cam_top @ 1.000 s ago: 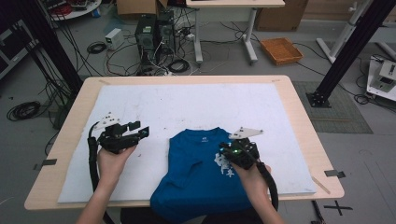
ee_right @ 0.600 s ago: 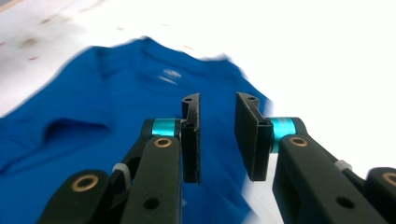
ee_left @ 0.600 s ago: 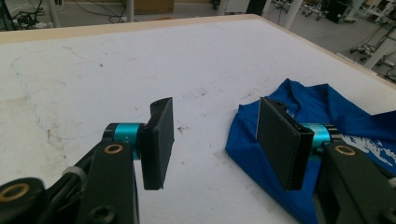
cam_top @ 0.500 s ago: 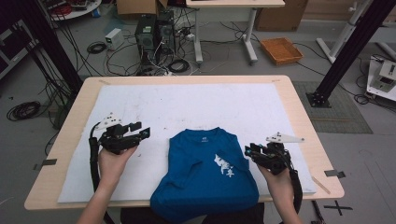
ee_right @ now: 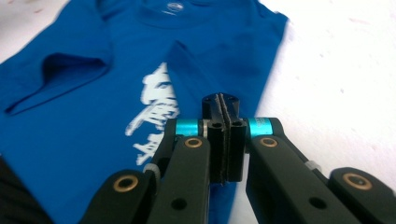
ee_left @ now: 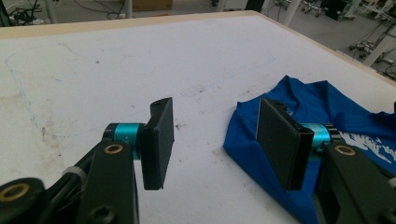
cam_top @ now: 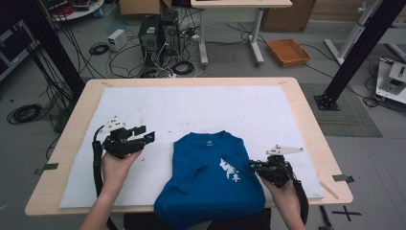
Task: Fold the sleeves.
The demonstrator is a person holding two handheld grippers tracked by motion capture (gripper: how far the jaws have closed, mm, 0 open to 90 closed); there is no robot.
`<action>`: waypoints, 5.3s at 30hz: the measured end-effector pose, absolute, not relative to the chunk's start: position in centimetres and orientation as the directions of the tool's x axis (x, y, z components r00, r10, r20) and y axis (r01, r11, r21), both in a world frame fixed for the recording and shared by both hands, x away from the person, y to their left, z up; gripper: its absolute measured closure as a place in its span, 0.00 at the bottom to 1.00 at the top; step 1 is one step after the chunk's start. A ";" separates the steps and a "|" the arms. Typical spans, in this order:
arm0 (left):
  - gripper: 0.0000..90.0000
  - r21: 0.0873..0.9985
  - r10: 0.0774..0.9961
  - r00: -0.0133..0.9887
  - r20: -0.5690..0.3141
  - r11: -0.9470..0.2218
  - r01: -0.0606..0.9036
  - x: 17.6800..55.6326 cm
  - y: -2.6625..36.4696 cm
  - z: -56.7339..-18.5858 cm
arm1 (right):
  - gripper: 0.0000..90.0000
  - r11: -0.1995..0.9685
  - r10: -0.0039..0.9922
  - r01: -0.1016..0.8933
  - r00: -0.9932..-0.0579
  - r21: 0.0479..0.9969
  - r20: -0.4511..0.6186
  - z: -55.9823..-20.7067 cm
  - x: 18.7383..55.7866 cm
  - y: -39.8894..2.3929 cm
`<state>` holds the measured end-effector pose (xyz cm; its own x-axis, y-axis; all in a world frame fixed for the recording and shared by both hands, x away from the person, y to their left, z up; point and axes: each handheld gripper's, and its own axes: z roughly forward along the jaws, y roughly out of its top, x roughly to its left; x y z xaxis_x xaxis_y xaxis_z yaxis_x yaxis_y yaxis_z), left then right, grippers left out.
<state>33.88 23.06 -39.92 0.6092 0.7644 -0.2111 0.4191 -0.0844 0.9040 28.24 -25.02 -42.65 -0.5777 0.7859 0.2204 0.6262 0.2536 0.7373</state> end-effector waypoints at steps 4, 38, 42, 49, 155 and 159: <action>0.52 0.903 0.763 0.611 -0.213 -0.085 0.421 33.9 23.0 -39.9 | 1.00 0.276 0.757 0.594 -0.619 0.755 0.210 -42.0 27.6 -24.5; 0.52 0.900 0.758 0.616 -0.215 -0.092 0.427 34.0 22.8 -40.2 | 0.97 0.413 0.597 0.506 -0.778 0.758 0.194 -42.3 26.3 -21.9; 0.52 0.899 0.752 0.624 -0.213 -0.099 0.426 33.9 22.6 -40.2 | 0.91 0.472 0.533 0.480 -0.824 0.740 0.195 -42.5 26.2 -21.3; 0.52 0.899 0.748 0.630 -0.209 -0.107 0.425 34.0 22.4 -40.3 | 0.79 0.365 0.640 0.497 -0.748 0.787 0.175 -41.9 27.0 -23.0; 0.83 0.765 0.783 0.583 -0.218 -0.234 0.600 36.4 17.7 -45.2 | 0.95 0.252 0.843 0.637 -0.514 0.728 0.158 -44.6 36.3 -24.0; 0.95 0.779 0.787 0.586 -0.192 -0.241 0.579 36.4 17.6 -45.1 | 0.98 0.291 0.848 0.608 -0.521 0.738 0.095 -44.6 36.3 -23.6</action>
